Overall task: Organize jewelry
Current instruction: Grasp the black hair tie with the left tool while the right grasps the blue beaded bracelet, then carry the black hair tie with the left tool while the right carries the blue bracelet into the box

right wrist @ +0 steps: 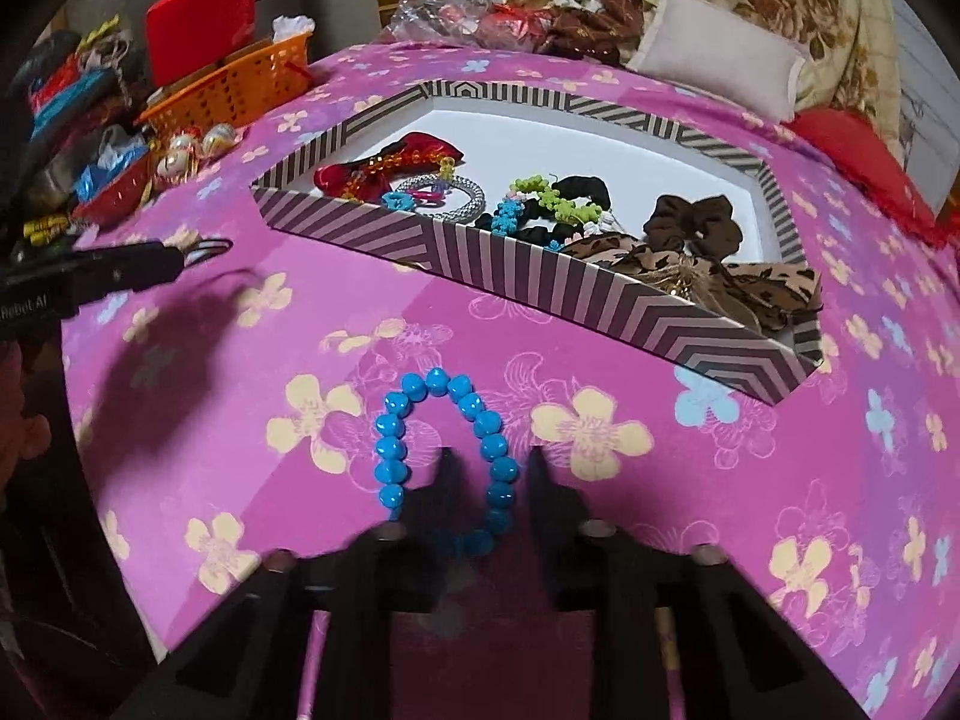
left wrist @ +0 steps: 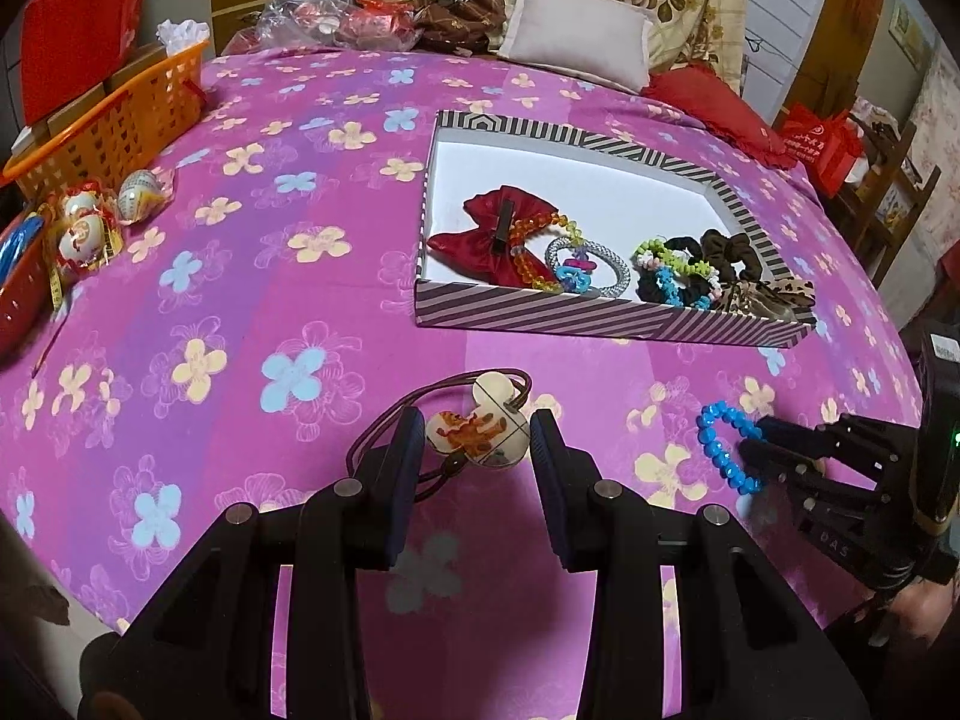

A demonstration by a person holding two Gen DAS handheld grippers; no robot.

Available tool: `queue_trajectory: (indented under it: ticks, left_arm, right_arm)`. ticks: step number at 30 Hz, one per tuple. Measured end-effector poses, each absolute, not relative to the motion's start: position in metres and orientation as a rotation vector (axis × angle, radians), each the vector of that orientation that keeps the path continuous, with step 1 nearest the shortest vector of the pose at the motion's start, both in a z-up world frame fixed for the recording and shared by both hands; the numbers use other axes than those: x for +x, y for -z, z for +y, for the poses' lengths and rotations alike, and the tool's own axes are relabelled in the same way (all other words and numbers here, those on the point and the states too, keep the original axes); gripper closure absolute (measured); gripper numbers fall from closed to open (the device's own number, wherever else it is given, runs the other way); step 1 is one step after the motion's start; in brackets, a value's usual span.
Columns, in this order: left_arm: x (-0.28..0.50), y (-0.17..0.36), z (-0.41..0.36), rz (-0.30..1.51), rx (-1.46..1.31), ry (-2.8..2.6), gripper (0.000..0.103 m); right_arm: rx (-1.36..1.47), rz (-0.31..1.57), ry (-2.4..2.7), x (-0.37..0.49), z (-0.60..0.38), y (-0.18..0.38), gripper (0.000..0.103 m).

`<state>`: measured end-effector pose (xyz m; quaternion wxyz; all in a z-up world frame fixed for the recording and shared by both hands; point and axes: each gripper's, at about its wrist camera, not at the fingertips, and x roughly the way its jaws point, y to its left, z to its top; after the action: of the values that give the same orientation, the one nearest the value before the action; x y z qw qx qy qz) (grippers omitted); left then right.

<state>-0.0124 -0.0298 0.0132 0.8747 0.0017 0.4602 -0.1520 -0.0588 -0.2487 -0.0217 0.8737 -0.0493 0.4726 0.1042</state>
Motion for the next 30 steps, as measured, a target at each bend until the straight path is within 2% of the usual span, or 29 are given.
queue_trajectory:
  ticks: [4,12,30]
  left_arm:
    - [-0.013,-0.015,-0.028,0.957,-0.005,0.317,0.068]
    - [-0.017,-0.03,-0.035,0.929,0.0,0.334,0.068]
    - [0.015,-0.081,-0.076,0.831,0.051,0.353,0.068]
  right_arm:
    - [-0.146,0.965,-0.213,-0.065,-0.246,0.019,0.095]
    - [-0.144,0.838,-0.213,-0.073,-0.244,-0.03,0.095]
    - [-0.168,0.701,-0.206,-0.036,-0.236,-0.103,0.095]
